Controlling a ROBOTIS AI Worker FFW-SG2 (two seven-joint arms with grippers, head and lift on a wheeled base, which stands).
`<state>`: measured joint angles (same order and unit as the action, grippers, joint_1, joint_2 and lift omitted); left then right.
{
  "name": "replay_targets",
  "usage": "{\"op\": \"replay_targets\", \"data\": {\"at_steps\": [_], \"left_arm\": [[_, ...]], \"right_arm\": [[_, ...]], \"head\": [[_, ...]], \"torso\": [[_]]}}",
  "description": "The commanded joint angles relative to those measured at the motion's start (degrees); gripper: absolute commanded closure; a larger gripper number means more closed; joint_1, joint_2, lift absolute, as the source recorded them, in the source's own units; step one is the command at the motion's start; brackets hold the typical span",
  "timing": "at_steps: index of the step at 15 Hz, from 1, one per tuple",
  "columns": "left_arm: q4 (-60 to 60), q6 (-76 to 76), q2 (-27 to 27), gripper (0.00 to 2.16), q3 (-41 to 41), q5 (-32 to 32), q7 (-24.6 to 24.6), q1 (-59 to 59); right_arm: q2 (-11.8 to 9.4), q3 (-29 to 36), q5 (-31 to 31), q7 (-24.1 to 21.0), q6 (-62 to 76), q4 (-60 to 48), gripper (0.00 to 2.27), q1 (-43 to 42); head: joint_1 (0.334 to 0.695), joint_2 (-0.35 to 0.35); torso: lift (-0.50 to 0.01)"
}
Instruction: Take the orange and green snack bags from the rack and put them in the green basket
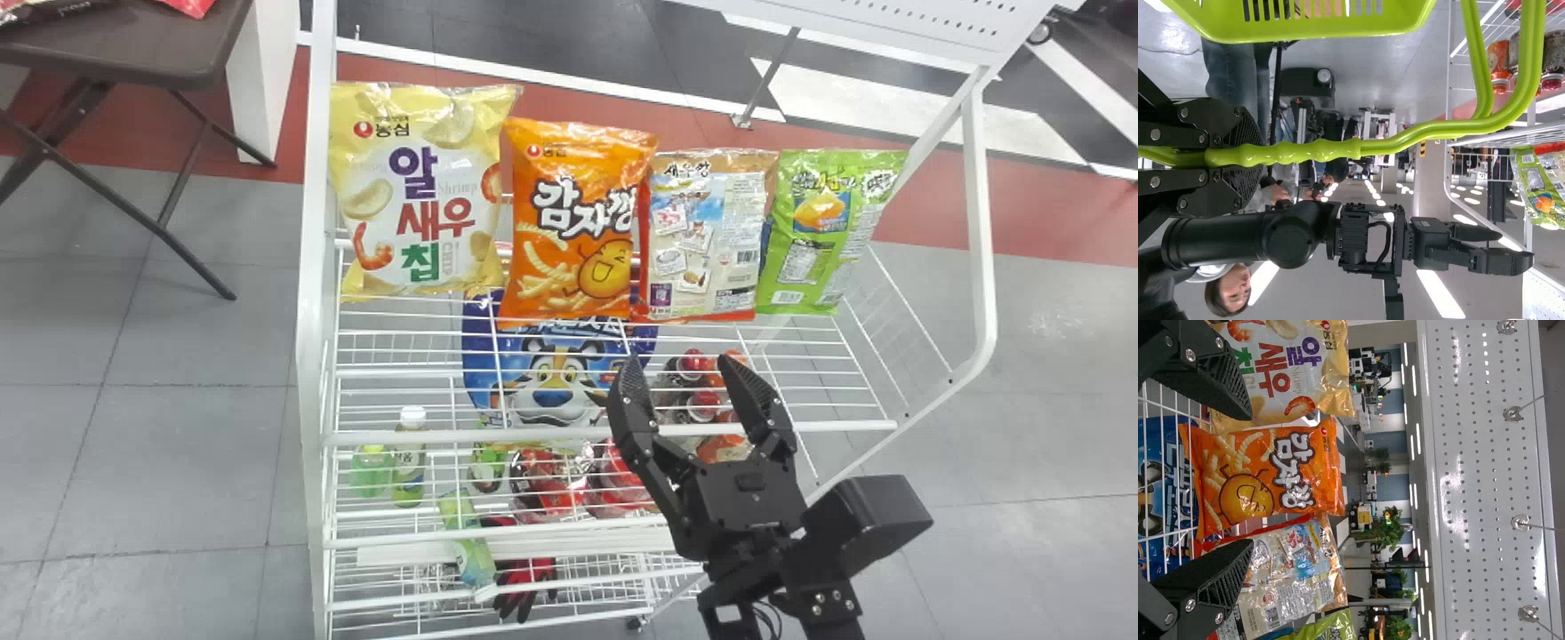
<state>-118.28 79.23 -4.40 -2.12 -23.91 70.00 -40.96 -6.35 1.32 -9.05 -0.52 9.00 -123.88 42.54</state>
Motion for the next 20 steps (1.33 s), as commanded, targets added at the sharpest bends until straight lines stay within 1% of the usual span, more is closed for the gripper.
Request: {"op": "replay_targets", "data": {"at_steps": [1, 3, 4, 10, 14, 17, 20], "left_arm": [[-0.02, -0.35, 0.01, 2.15, 0.01, 0.00, 0.41, -0.09], [0.07, -1.93, 0.01, 2.15, 0.01, 0.00, 1.46, -0.18], [0.07, -2.28, 0.01, 2.15, 0.01, 0.09, 1.55, -0.27], [0.07, -2.28, -0.08, 2.15, 0.10, 0.18, 1.55, -0.35], [-0.28, -2.46, -0.17, 2.15, 0.71, 0.79, 1.81, -0.44], [-0.37, -2.98, -0.17, 2.15, 0.62, 1.23, 2.87, -1.23], [-0.37, -2.98, -0.08, 2.15, 0.54, 1.41, 2.95, -1.67]], "right_arm": [[-0.06, 0.00, 0.00, -0.01, 0.00, -0.04, 0.17, 0.00], [0.03, 0.00, 0.35, 0.08, 0.00, 0.05, 0.17, -0.35], [0.03, 0.00, 0.53, 0.87, 0.00, 0.05, 0.16, -0.44], [0.38, -0.09, 1.67, 0.96, -2.99, 0.93, 0.16, -2.90], [0.20, -0.09, 3.52, 0.96, -18.46, 4.79, 0.16, -13.62], [0.03, -1.23, 5.10, 0.87, -22.68, 9.36, 0.16, -21.79], [0.03, -2.37, 5.10, 0.87, -23.91, 14.55, 0.16, -27.77]], "head": [[0.695, -0.350], [0.695, -0.350], [0.695, -0.350], [0.695, -0.350], [0.695, -0.350], [0.695, -0.350], [0.695, -0.350]], "torso": [[0.000], [0.000], [0.000], [0.000], [0.000], [0.000], [0.000]]}}
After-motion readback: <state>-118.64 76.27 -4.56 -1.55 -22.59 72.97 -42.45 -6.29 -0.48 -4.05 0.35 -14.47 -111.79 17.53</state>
